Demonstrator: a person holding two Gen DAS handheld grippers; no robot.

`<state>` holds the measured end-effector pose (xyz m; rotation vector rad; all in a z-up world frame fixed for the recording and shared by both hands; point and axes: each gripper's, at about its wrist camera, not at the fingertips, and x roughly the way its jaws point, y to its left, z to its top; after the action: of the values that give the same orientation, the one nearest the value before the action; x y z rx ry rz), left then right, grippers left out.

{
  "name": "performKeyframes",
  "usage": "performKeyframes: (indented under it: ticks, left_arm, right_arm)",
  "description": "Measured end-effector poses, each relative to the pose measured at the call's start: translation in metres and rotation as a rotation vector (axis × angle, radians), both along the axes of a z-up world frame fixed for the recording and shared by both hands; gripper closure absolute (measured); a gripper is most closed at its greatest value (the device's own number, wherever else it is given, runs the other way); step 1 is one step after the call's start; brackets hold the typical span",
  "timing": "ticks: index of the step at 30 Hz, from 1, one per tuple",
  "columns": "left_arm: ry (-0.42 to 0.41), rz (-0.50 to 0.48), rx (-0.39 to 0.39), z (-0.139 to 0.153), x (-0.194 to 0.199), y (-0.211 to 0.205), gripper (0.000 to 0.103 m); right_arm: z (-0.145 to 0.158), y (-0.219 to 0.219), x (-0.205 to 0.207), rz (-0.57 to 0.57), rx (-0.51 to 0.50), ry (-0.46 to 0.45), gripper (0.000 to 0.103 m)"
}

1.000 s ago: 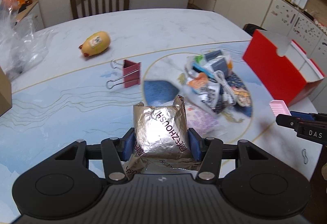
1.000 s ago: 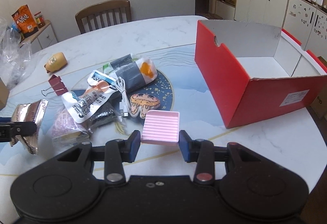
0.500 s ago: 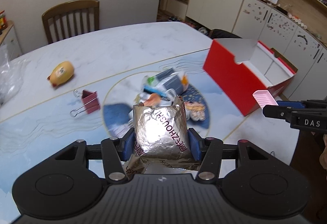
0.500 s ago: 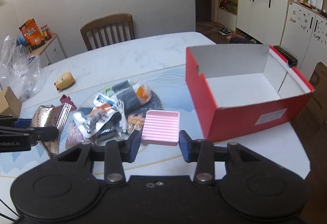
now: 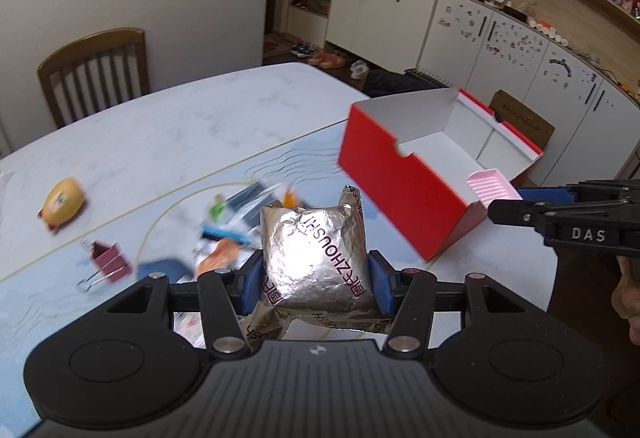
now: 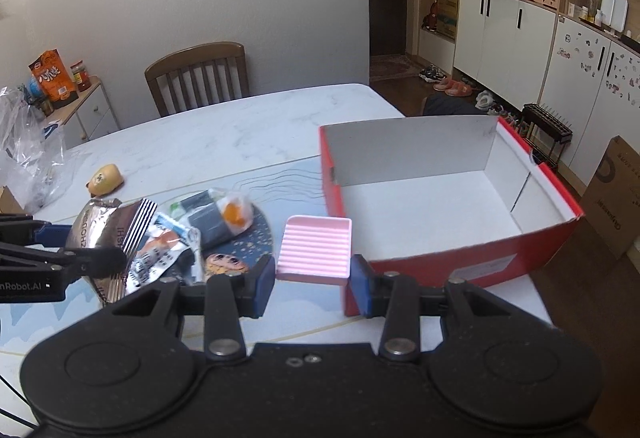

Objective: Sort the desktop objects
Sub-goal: 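Carry the foil bag and pink pad with both tools over the red shoebox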

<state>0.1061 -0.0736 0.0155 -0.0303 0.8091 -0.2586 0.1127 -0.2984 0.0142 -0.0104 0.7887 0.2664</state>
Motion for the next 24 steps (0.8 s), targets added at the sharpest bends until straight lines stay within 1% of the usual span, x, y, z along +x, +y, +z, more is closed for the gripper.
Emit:
performKeyframes:
  ticks: [10,17,24]
  left_arm:
    - [-0.018,-0.064,-0.001,0.008,0.035,-0.058,0.05]
    - [-0.018,-0.104,0.024,0.01,0.057,-0.099,0.05]
    - [-0.002,-0.14,0.05,0.011,0.079,-0.132,0.05]
  right_arm:
    - [0.001,-0.047,0.032,-0.004,-0.021,0.002,0.064]
    - [0.0,-0.078,0.055,0.002,-0.045,-0.005,0.063]
    - [-0.008,-0.102,0.082,0.021,-0.047,0.045,0.063]
